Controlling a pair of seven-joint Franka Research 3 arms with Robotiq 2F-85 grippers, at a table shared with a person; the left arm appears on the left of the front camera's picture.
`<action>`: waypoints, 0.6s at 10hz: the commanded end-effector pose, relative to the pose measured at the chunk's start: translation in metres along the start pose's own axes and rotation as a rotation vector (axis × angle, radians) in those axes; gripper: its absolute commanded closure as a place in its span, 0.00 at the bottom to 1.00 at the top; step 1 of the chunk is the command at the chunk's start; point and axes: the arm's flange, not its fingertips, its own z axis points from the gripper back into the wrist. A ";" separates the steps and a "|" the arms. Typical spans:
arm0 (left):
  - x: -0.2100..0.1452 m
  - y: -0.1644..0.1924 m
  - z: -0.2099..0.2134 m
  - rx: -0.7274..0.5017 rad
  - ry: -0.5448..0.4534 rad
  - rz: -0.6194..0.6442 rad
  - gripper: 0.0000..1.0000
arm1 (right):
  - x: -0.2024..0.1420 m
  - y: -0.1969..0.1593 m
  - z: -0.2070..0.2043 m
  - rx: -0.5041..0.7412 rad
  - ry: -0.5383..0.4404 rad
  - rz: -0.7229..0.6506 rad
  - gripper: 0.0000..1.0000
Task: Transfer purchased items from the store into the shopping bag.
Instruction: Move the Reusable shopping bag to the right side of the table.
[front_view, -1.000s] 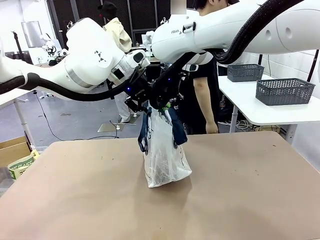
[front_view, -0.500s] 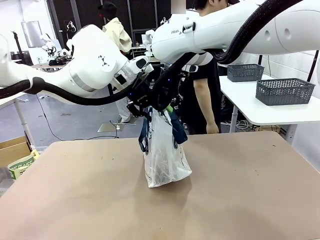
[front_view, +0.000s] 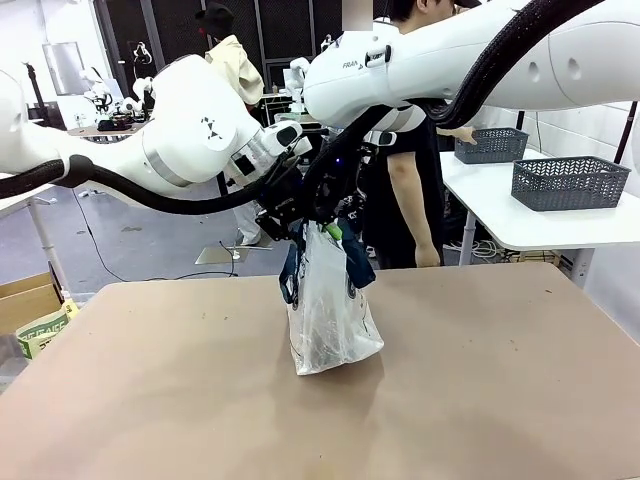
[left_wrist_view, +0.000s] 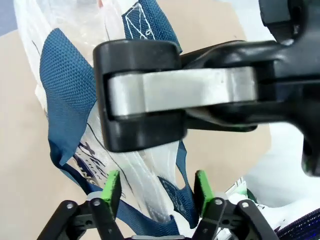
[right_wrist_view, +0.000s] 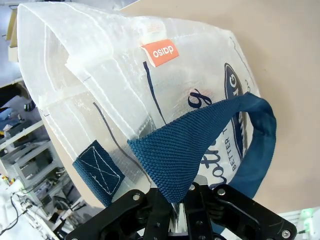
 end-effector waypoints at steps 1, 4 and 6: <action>0.001 -0.005 0.006 0.019 0.007 0.006 0.80 | 0.001 0.000 0.000 0.033 0.017 -0.001 1.00; 0.001 -0.006 0.010 0.039 0.049 0.025 1.00 | -0.001 -0.001 -0.001 0.023 0.021 0.006 1.00; 0.001 -0.006 0.012 0.060 0.092 0.037 1.00 | -0.002 -0.002 -0.001 0.016 0.026 0.009 1.00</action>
